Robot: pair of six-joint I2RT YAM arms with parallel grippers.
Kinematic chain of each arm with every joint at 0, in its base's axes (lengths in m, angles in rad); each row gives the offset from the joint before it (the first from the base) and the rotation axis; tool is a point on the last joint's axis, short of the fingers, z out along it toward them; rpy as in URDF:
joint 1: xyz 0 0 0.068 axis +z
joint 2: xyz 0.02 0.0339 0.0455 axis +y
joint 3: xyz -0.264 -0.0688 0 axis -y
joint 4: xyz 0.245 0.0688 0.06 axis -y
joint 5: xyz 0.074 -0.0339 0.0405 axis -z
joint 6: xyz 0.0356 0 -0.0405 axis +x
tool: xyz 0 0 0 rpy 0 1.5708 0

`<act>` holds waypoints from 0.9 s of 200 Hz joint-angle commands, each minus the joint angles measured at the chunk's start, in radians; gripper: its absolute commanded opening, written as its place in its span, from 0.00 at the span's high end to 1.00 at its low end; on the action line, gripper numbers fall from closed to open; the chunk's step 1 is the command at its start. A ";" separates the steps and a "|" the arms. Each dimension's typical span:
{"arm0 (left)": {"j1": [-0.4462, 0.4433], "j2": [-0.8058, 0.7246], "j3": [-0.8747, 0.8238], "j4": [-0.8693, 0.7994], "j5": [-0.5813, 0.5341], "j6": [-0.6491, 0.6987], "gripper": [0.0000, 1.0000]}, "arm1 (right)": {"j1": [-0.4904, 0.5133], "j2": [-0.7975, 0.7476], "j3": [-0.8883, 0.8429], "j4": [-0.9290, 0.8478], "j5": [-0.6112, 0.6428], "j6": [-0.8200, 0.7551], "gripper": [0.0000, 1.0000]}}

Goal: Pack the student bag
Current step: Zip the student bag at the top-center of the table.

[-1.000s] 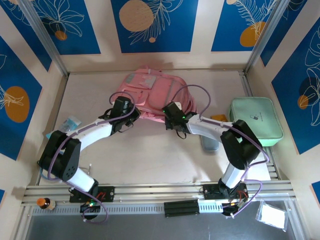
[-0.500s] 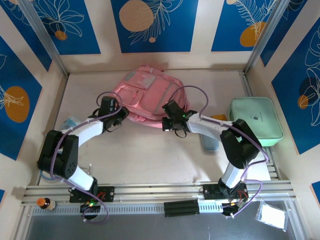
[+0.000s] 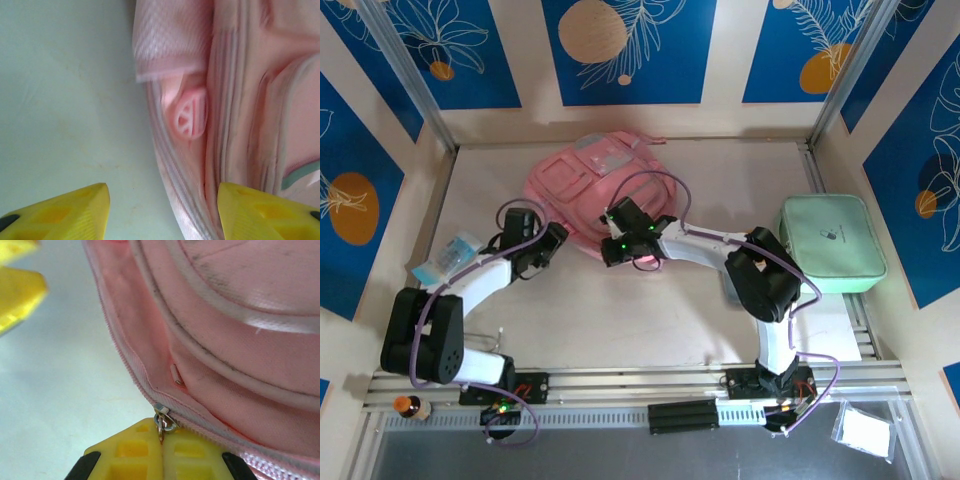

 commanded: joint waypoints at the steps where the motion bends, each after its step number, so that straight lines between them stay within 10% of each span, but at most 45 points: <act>1: -0.014 0.014 -0.030 0.095 0.098 -0.089 0.42 | 0.010 0.017 0.048 0.022 -0.078 -0.022 1.00; 95: -0.051 0.170 -0.002 0.242 0.118 -0.181 0.48 | 0.022 0.020 0.057 0.005 -0.083 -0.026 1.00; 180: -0.050 0.246 0.059 0.237 0.099 -0.134 0.80 | 0.023 -0.027 -0.026 0.001 -0.011 -0.063 1.00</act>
